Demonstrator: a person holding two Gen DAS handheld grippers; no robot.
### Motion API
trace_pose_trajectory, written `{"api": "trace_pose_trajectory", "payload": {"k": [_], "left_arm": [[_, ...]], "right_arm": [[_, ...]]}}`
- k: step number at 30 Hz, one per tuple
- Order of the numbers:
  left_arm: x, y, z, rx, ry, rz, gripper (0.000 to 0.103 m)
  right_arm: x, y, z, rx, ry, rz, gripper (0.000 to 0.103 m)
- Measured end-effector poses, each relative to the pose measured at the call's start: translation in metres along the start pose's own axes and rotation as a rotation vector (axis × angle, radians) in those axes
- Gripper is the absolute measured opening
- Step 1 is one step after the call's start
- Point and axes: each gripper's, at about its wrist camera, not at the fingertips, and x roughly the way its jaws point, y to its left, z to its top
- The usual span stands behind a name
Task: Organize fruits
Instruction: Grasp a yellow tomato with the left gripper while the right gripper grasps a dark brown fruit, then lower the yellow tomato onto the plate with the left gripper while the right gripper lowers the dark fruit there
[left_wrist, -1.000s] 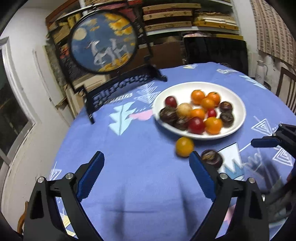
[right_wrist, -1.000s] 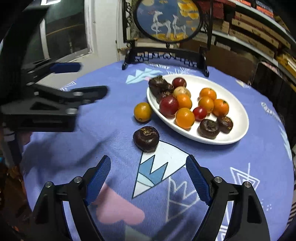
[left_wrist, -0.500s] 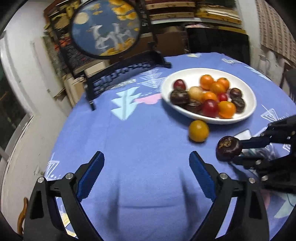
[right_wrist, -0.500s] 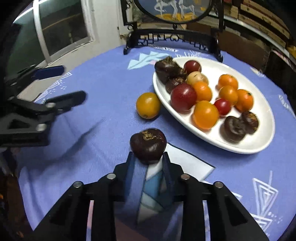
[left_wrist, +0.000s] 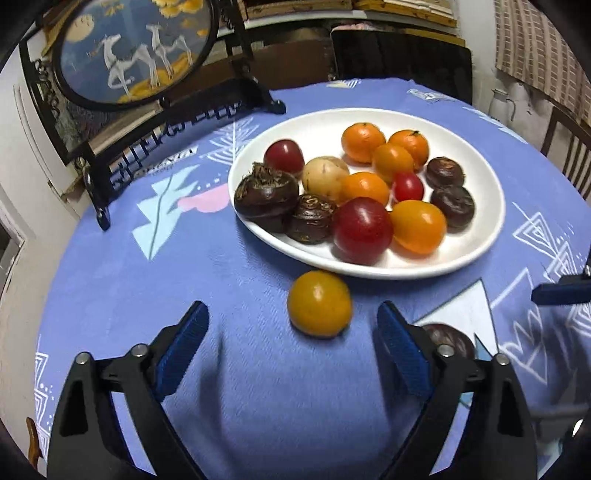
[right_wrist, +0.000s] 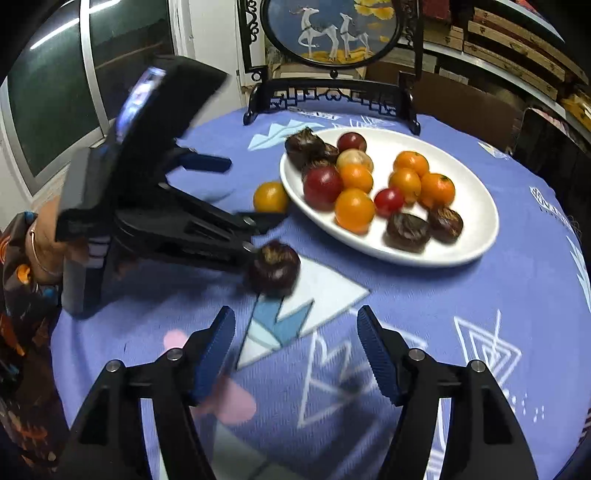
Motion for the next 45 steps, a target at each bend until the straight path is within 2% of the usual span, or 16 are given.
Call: {"api": "trace_pose_trajectory", "payload": {"k": [2, 3, 8, 11, 16, 17, 18, 24, 31, 34, 37, 45], "left_arm": [[0.008, 0.004, 0.002, -0.025, 0.045, -0.054, 0.035], [0.011, 0.009, 0.002, -0.055, 0.059, -0.071, 0.035], [-0.005, 0.03, -0.009, -0.086, 0.028, -0.053, 0.035], [-0.024, 0.041, -0.023, -0.072, -0.003, -0.017, 0.035], [-0.047, 0.049, -0.04, -0.055, -0.024, -0.016, 0.035], [-0.049, 0.049, -0.041, -0.055, -0.026, -0.015, 0.035], [-0.05, 0.05, -0.043, -0.055, -0.026, -0.015, 0.035], [-0.056, 0.042, -0.051, -0.052, -0.027, -0.024, 0.035], [-0.067, 0.011, -0.059, -0.002, -0.033, -0.057, 0.035], [-0.07, -0.001, -0.049, 0.016, -0.042, -0.06, 0.035], [-0.073, -0.01, -0.031, 0.028, -0.064, -0.052, 0.035], [-0.075, -0.019, 0.033, 0.014, -0.136, -0.004, 0.035]], "right_arm": [[0.005, 0.002, 0.003, -0.006, 0.006, 0.007, 0.069], [0.007, 0.003, 0.003, -0.011, 0.009, 0.01, 0.069], [0.019, 0.007, 0.005, -0.012, 0.026, 0.01, 0.069], [0.031, 0.011, 0.013, -0.014, 0.041, 0.009, 0.069], [0.052, 0.016, 0.025, -0.012, 0.069, 0.009, 0.068], [0.055, 0.017, 0.026, -0.012, 0.073, 0.009, 0.058], [0.055, 0.019, 0.026, -0.031, 0.059, -0.008, 0.042], [0.025, 0.022, 0.01, -0.05, 0.037, -0.006, 0.041], [-0.019, 0.008, -0.023, -0.023, 0.023, -0.022, 0.041], [-0.02, -0.002, -0.033, -0.001, 0.039, -0.028, 0.041], [-0.026, -0.011, -0.03, 0.01, 0.015, -0.036, 0.041], [-0.054, -0.041, 0.027, 0.016, -0.13, -0.067, 0.041]]}}
